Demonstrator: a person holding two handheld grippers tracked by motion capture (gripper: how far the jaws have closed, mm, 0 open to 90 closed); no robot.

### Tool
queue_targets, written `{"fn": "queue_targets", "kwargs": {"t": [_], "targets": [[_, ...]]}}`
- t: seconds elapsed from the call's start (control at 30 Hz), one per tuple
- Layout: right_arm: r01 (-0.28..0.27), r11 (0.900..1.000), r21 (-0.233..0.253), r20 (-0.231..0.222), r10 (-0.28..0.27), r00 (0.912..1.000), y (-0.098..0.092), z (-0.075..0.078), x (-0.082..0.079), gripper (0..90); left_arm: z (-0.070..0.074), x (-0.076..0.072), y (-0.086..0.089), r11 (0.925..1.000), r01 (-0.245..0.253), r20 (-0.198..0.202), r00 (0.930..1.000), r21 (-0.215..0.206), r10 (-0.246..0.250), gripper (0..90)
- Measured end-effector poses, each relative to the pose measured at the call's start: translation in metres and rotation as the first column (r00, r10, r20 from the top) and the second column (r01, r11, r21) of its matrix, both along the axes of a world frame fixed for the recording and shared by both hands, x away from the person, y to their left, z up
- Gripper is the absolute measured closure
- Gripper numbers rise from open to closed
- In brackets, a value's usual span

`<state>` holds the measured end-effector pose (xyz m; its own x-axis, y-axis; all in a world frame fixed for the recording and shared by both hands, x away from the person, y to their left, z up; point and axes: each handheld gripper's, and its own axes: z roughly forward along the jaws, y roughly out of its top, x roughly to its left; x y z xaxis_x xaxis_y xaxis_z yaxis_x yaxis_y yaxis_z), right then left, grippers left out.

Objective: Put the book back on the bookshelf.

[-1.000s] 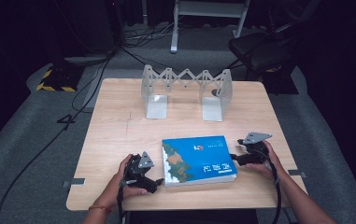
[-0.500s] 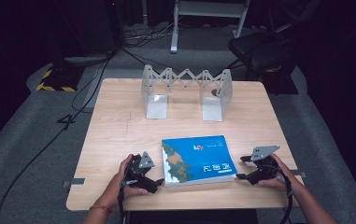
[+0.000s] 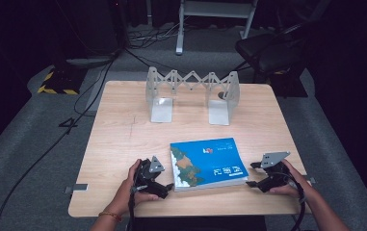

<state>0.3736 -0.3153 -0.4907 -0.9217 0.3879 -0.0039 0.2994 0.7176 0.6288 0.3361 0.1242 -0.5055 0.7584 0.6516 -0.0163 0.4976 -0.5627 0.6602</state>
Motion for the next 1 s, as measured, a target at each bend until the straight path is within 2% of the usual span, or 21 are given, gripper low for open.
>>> {"fn": "queue_targets", "kwargs": {"t": [0.13, 0.2, 0.23, 0.3, 0.4, 0.53, 0.7, 0.77, 0.87, 1.0], "targets": [[0.009, 1.000, 0.003, 0.020, -0.009, 0.9998, 0.000, 0.000, -0.002, 25.4, 0.000, 0.001, -0.009, 1.0000, -0.002, -0.001, 1.0000, -0.002, 0.002, 0.0], [0.019, 1.000, 0.014, 0.015, -0.020, 0.9997, 0.002, -0.001, -0.001, 24.9, 0.000, 0.001, -0.012, 1.0000, 0.004, -0.001, 1.0000, -0.001, -0.004, 0.0], [0.035, 0.999, 0.013, 0.026, -0.035, 0.9991, 0.002, -0.001, -0.001, 25.6, 0.000, 0.002, -0.013, 0.9999, 0.013, 0.001, 0.9999, 0.001, -0.013, 0.1], [0.063, 0.998, 0.010, 0.039, -0.064, 0.9972, 0.001, -0.001, 0.001, 21.5, 0.000, 0.003, -0.013, 0.9995, 0.032, 0.002, 0.9995, -0.002, -0.032, 0.2], [0.077, 0.997, 0.033, 0.022, -0.077, 0.9968, -0.001, -0.003, 0.001, 21.1, 0.000, 0.006, -0.012, 0.9981, 0.062, 0.001, 0.9981, 0.001, -0.062, 0.4], [0.095, 0.994, 0.051, 0.023, -0.096, 0.9951, -0.002, -0.002, -0.001, 21.7, 0.000, 0.008, -0.010, 0.9960, 0.089, 0.001, 0.9960, 0.000, -0.089, 0.4], [0.109, 0.992, 0.064, 0.008, -0.110, 0.9939, -0.003, -0.003, -0.001, 21.8, 0.000, 0.009, -0.010, 0.9960, 0.090, 0.001, 0.9960, 0.000, -0.090, 0.3], [0.119, 0.989, 0.084, 0.005, -0.120, 0.9928, -0.004, 0.000, -0.001, 21.6, 0.000, 0.009, -0.010, 0.9958, 0.092, 0.000, 0.9958, 0.001, -0.092, 0.3], [0.143, 0.983, 0.114, 0.012, -0.145, 0.9894, -0.004, 0.003, -0.001, 22.0, 0.000, 0.010, -0.010, 0.9956, 0.093, 0.001, 0.9956, 0.000, -0.093, 0.3], [0.144, 0.982, 0.122, 0.026, -0.148, 0.9886, -0.003, 0.005, -0.001, 22.2, 0.000, 0.010, -0.010, 0.9957, 0.093, 0.001, 0.9957, 0.000, -0.093, 0.3]]}}
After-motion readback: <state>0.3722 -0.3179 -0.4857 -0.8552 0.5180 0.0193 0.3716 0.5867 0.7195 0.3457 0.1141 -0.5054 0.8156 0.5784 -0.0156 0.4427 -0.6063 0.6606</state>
